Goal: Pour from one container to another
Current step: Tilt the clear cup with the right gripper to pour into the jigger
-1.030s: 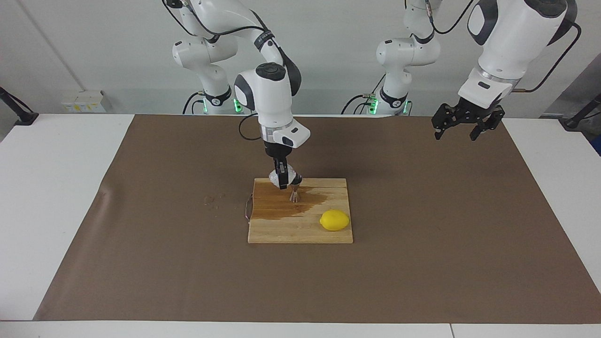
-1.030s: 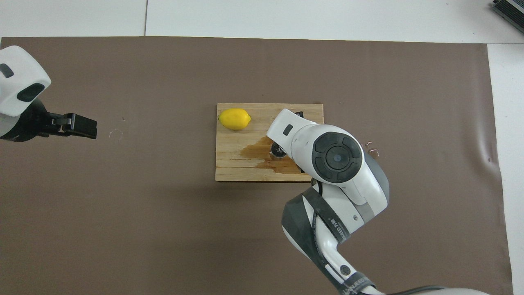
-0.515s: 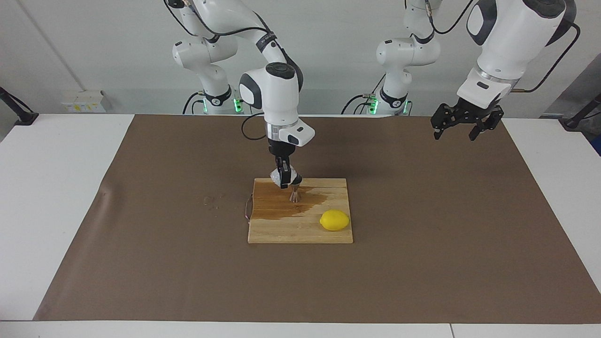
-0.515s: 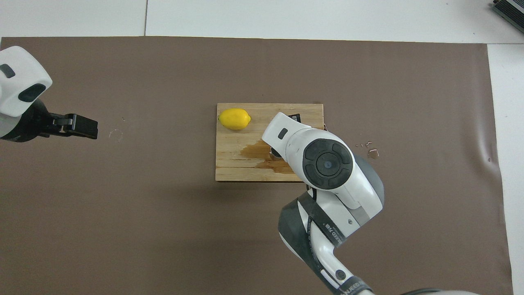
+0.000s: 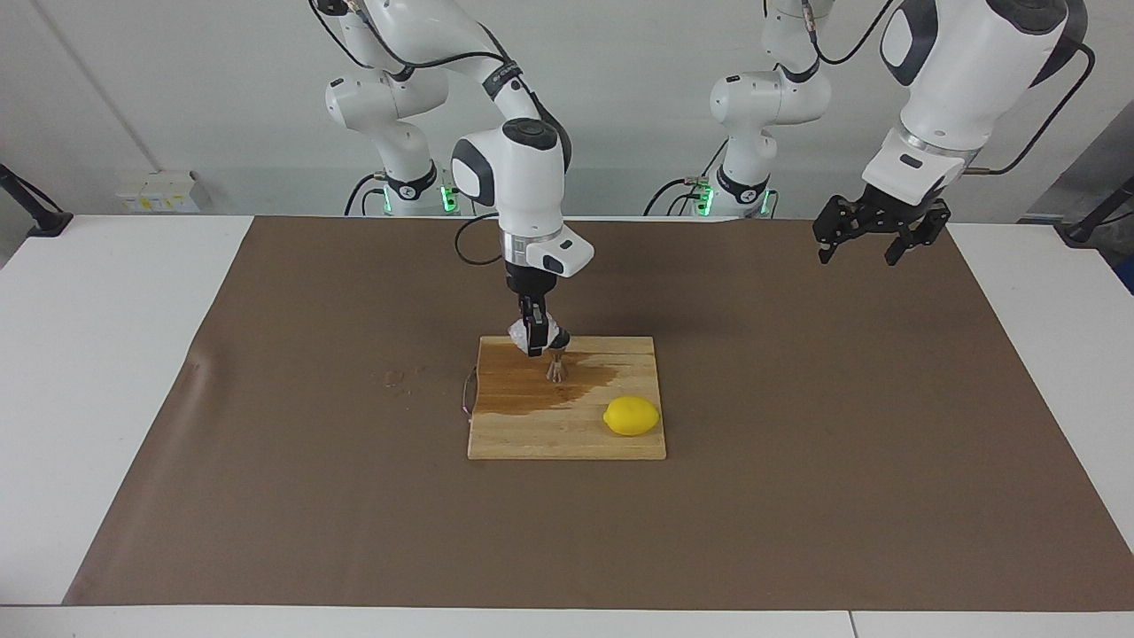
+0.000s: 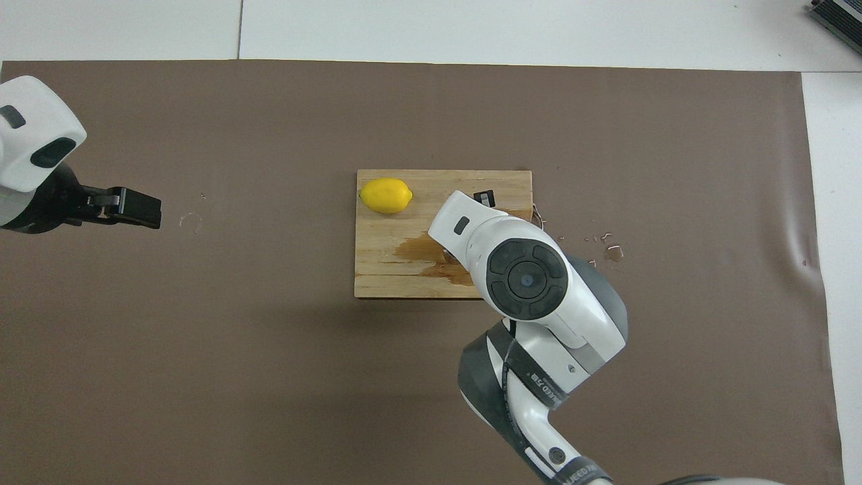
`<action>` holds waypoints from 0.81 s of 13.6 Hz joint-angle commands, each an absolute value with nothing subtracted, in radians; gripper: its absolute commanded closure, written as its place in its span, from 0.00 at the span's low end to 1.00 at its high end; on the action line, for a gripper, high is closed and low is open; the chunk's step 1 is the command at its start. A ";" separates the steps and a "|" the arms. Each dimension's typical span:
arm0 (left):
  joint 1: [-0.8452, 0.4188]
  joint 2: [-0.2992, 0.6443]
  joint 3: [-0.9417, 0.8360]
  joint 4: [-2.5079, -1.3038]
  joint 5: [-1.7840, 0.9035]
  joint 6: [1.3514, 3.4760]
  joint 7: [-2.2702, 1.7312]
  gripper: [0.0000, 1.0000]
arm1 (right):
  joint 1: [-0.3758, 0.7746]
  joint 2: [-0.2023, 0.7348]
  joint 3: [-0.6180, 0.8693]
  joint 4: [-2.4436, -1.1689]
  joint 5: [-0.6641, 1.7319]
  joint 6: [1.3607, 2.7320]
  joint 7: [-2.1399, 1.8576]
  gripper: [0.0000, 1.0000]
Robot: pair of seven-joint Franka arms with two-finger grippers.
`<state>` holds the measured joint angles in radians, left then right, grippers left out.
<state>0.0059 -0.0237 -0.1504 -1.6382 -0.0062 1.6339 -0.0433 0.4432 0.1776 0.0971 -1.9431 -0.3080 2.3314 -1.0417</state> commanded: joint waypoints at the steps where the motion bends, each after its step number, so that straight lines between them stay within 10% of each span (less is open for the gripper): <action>1: 0.003 -0.041 -0.144 -1.654 -0.005 1.635 -0.029 0.00 | 0.445 0.156 0.098 -1.968 -0.359 2.342 -0.994 0.75; 11: -0.075 -0.048 -0.058 -1.660 -0.009 1.631 -0.029 0.00 | 0.426 0.161 0.101 -1.965 -0.322 2.347 -0.945 0.76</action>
